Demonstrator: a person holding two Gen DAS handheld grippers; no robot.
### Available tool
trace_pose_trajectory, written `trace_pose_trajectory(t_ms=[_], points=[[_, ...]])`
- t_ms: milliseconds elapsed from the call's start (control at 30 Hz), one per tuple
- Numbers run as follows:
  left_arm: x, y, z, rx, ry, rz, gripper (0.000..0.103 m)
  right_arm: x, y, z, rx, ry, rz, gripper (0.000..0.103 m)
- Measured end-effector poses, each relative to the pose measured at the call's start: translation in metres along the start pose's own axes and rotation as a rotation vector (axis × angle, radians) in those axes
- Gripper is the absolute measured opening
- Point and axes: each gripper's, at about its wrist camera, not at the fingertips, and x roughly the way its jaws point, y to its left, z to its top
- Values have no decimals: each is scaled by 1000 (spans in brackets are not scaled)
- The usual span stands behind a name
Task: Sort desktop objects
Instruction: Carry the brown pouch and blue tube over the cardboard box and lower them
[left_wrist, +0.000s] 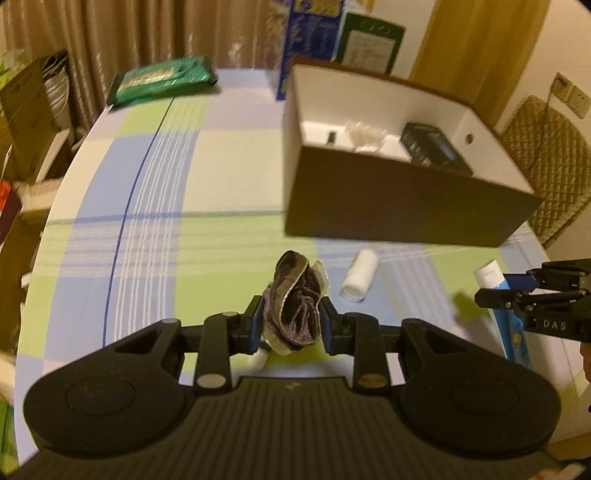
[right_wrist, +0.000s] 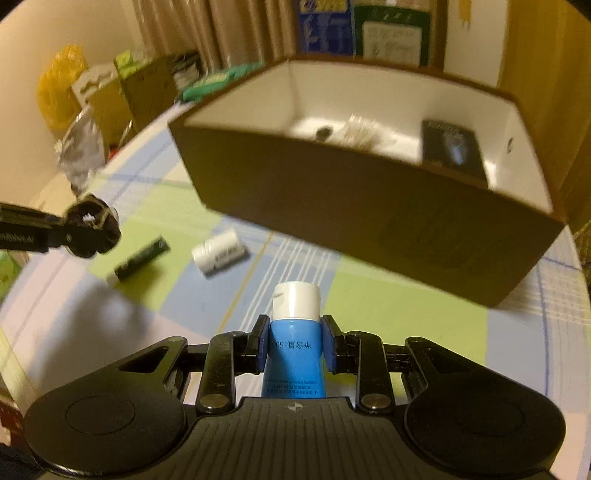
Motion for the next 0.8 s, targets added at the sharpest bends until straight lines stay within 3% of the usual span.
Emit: trace_pose_trajectory(t_ms=[433, 800], points=[[-11, -33, 48, 79, -96, -74, 26, -36, -4, 42, 16, -104, 25, 26], [6, -50, 97, 105, -131, -104, 26, -46, -20, 96, 30, -189, 50, 26]])
